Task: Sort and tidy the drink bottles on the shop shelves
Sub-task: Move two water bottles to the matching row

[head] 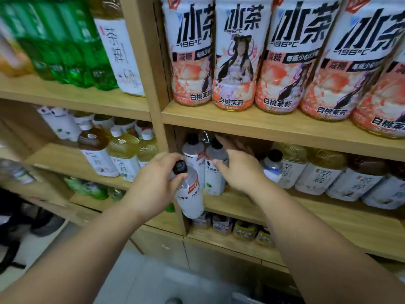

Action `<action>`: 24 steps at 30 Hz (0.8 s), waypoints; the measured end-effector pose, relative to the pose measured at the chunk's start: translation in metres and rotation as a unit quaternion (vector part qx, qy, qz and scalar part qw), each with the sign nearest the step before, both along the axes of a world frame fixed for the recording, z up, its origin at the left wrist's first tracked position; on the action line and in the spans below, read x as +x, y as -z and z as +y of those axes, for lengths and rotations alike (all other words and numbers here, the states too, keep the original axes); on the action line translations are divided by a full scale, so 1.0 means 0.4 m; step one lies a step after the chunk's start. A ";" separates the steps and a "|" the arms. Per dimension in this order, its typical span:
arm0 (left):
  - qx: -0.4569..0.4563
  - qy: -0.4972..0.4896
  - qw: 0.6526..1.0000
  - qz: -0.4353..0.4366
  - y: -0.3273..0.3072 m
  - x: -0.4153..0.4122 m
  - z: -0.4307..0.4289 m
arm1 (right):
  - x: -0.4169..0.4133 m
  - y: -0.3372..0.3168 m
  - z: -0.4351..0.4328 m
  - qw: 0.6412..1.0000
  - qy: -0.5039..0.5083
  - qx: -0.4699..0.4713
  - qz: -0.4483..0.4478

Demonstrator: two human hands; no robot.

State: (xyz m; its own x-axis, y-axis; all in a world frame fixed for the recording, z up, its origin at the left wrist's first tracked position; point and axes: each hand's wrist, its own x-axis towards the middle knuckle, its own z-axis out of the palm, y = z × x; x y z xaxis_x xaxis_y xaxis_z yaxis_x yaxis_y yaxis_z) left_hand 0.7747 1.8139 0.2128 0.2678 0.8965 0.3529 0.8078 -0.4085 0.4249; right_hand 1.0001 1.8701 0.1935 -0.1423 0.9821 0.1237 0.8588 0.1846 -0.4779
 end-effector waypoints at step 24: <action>0.000 -0.107 0.993 -0.058 0.044 -0.293 -0.087 | -0.119 0.116 -0.111 0.978 0.109 0.084 0.156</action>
